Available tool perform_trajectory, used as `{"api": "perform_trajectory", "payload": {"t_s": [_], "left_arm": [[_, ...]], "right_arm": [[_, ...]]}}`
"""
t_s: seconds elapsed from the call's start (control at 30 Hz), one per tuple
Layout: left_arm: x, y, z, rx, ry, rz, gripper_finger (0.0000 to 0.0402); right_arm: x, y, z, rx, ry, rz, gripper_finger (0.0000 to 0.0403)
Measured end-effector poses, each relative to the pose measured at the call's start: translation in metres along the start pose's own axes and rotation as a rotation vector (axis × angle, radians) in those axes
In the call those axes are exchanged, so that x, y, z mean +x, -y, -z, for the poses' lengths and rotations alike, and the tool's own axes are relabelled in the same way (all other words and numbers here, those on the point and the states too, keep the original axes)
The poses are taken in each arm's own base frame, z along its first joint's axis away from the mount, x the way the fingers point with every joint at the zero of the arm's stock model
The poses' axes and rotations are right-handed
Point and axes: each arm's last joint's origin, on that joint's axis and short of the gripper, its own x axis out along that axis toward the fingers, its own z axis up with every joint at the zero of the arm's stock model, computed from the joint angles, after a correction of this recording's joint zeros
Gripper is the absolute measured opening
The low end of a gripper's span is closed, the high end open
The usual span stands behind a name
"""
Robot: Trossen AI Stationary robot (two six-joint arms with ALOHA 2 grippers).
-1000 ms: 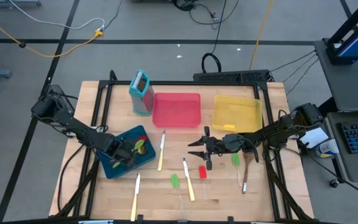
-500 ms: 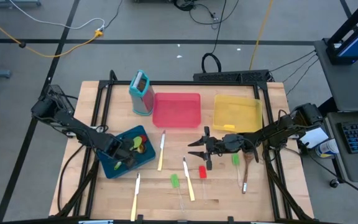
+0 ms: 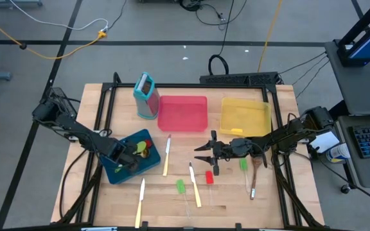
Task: Pick & Place Kitchen Items
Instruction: Put the green serving spoon into the blue bin, then put the wooden spoon into the blue bin
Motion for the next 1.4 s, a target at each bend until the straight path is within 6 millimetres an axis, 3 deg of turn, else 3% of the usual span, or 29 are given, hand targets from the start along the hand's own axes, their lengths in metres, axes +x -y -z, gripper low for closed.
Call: {"api": "perform_trajectory", "payload": {"t_s": [0.23,0.47,0.93,1.13,1.4], "left_arm": [[-0.001,-0.014,0.005,-0.073,-0.046,-0.143,0.0059],[-0.009,-0.007,0.002,-0.054,-0.021,-0.11,0.008],[-0.023,0.015,-0.011,0.079,0.166,0.025,0.0005],[-0.025,0.029,-0.014,0.238,0.188,0.164,0.0012],[-0.025,0.029,-0.015,0.219,0.21,0.152,0.0003]], "right_arm": [[0.0,0.0,0.0,0.0,0.0,0.001,0.013],[0.0,0.0,0.0,0.0,0.0,0.0,0.013],[0.0,0.0,0.0,0.0,0.0,0.001,0.013],[0.0,0.0,0.0,0.0,0.0,0.0,0.013],[0.0,0.0,0.0,0.0,0.0,0.0,0.013]]}}
